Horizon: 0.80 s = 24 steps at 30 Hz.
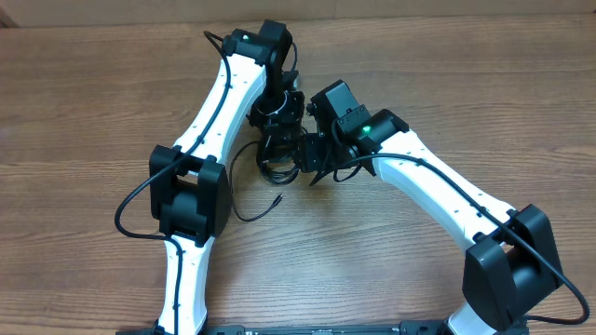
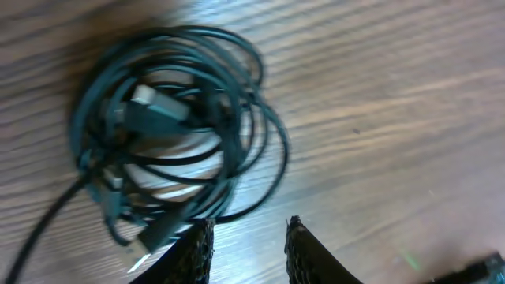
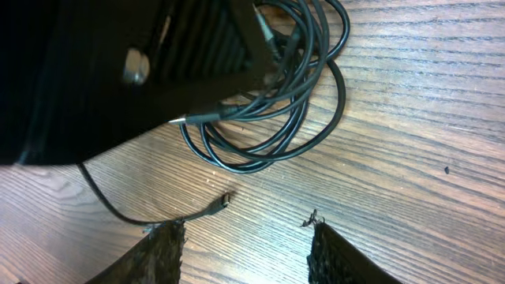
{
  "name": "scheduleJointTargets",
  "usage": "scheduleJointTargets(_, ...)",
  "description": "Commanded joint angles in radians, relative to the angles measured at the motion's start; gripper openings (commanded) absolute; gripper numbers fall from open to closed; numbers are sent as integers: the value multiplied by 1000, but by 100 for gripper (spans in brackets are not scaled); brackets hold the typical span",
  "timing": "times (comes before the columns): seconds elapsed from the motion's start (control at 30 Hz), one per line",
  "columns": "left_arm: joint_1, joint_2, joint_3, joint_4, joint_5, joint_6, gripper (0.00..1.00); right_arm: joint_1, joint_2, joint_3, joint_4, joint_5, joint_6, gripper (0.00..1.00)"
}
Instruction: Untangle cables
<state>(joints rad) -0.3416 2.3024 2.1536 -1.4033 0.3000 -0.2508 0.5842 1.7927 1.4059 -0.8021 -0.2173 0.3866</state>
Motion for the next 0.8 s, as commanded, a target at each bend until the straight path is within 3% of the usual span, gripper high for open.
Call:
scheduleJointTargets(0.0,-5,-7,24,-2,-75,-68,33,6,5,3,12,-8,10,52)
scheduleJointTargets(0.27,13,-6,22,-11,-204,-123,33,6,5,-42,50,-20,10,53)
scheduleJointTargets(0.43,17,1,11,-26,-278,-111,46,6,5,-64,76,-20,10,59)
scheduleJointTargets(0.77,6,2,-103,-3,-274,-114,40,6,5,-64,88,-20,10,60)
